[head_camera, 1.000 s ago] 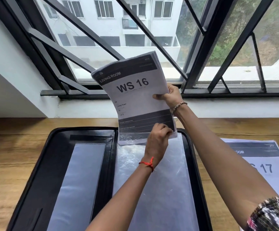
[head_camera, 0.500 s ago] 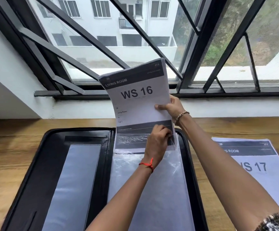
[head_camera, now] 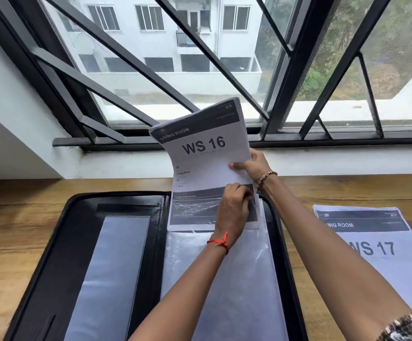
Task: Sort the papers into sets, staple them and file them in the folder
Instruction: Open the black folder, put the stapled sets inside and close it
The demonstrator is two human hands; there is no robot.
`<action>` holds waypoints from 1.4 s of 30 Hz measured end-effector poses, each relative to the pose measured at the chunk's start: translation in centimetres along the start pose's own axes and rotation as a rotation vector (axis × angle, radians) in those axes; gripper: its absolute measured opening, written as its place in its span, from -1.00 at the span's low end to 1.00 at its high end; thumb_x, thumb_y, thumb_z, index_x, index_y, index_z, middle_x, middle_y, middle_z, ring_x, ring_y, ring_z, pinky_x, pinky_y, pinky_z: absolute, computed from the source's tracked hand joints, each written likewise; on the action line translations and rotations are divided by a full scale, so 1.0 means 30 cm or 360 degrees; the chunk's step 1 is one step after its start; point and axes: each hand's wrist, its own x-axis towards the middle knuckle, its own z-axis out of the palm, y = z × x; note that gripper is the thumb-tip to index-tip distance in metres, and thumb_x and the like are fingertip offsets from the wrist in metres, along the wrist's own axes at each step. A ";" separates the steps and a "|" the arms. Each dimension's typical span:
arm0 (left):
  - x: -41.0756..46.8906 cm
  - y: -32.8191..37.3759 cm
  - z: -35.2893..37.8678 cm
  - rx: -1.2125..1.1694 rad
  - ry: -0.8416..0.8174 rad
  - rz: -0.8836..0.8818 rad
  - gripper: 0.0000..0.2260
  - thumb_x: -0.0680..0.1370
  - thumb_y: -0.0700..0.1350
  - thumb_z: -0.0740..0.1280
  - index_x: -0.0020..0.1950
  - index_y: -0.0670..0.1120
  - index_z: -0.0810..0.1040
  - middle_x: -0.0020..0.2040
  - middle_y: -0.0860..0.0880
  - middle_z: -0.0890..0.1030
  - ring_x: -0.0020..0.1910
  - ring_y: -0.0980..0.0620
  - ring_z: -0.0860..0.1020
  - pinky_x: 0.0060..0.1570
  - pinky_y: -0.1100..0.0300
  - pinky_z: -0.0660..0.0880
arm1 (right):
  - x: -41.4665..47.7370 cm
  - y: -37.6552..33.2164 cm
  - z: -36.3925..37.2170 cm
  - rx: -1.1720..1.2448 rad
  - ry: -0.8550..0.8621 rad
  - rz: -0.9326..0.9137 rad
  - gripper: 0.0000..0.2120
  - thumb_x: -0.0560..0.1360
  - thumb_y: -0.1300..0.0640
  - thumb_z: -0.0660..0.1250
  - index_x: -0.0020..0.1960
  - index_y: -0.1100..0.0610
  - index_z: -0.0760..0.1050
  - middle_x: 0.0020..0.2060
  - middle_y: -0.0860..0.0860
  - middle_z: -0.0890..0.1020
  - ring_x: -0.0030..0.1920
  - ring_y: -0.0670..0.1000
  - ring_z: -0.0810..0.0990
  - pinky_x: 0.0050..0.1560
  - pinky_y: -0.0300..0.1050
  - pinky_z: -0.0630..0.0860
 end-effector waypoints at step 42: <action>-0.064 -0.205 -0.175 0.0555 -0.0142 -0.0085 -0.65 0.40 -0.21 0.45 0.17 -0.21 0.56 0.14 -0.17 0.57 0.18 -0.21 0.49 0.18 -0.04 0.38 | 0.003 0.050 0.033 -0.1953 0.0106 -0.0185 -0.57 0.45 0.19 0.29 0.29 0.25 0.35 0.26 0.17 0.39 0.29 0.18 0.33 0.22 0.00 0.36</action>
